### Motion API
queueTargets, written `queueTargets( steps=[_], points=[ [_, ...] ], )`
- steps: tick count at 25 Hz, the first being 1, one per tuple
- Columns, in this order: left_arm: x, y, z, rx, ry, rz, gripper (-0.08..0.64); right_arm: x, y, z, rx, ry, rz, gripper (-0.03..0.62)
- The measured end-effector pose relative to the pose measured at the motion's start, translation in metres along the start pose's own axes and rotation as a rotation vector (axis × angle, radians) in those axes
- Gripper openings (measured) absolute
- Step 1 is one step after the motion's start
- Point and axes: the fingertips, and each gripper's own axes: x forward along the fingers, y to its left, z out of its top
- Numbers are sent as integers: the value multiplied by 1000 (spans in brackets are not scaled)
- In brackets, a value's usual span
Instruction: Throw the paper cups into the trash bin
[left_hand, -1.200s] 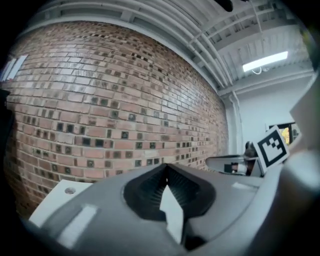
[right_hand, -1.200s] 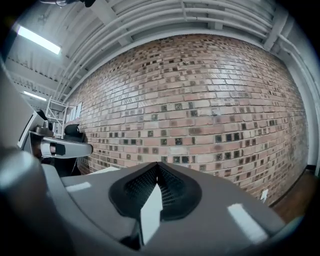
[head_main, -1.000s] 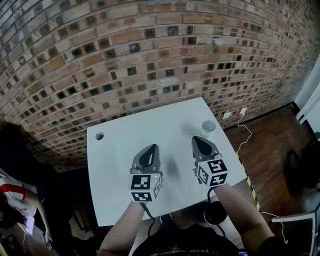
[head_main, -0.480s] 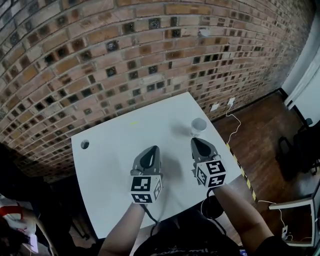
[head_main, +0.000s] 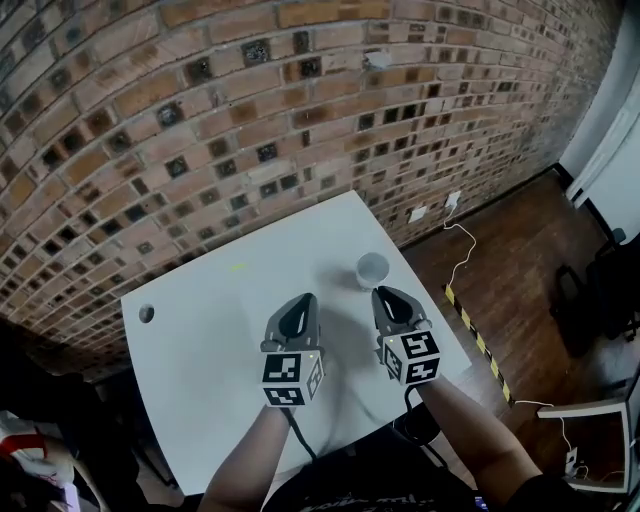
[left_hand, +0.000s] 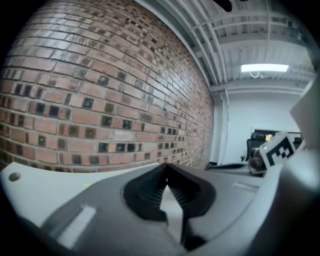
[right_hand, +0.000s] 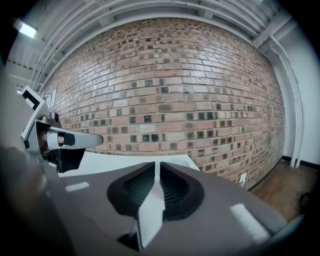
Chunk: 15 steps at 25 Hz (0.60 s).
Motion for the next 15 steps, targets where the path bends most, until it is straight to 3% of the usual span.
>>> queueTargets(
  steps=[6, 15],
  points=[
    [30, -2, -15, -3, 38, 16, 5, 9, -31, -17, 9, 37, -7, 184],
    [51, 4, -31, -11, 75, 48, 5, 35, -26, -39, -57, 95, 92, 377]
  ],
)
